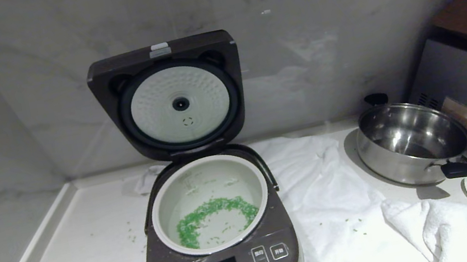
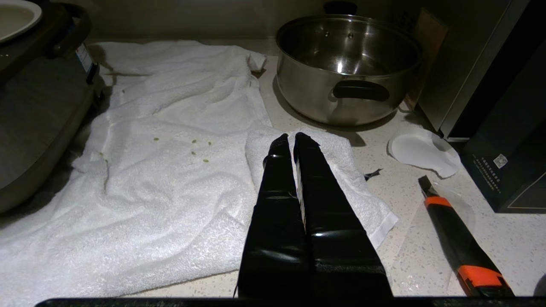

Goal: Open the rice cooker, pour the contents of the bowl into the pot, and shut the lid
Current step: Pour the water from the bowl into the rice cooker

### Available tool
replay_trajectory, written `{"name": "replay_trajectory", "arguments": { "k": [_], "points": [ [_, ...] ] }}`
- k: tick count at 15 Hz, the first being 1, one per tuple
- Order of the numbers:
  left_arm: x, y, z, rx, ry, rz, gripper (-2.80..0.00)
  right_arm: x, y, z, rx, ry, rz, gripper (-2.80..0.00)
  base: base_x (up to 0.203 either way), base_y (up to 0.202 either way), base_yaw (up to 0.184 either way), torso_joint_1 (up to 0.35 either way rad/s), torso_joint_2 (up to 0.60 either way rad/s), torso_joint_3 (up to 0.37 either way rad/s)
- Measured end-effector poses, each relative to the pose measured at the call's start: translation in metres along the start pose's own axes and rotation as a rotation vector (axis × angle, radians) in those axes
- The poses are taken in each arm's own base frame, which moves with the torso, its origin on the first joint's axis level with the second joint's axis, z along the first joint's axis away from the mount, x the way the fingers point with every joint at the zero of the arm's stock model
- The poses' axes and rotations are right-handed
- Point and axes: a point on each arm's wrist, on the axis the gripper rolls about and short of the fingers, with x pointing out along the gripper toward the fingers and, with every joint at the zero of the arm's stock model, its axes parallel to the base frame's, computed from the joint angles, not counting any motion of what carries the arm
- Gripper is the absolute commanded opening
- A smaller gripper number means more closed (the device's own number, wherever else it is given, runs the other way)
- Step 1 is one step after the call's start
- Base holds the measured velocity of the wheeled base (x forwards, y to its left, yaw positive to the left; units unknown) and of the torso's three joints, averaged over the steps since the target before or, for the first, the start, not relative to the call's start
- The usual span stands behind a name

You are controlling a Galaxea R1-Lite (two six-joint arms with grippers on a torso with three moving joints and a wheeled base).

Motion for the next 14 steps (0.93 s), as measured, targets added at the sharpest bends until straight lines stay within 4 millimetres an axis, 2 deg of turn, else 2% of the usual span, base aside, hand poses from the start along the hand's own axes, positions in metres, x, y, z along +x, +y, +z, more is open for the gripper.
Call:
{"name": "replay_trajectory", "arguments": {
  "k": [7,14],
  "points": [
    [0.001,-0.013,-0.005,0.031,0.023,-0.019,-2.8,0.0,0.0,0.0,0.0,0.001,-0.001,-2.8,0.0,0.0,0.0,0.0,0.0,0.0],
    [-0.011,-0.05,-0.043,0.315,0.112,-0.08,-2.8,0.0,0.0,0.0,0.0,0.001,0.0,-2.8,0.0,0.0,0.0,0.0,0.0,0.0]
  ]
}}
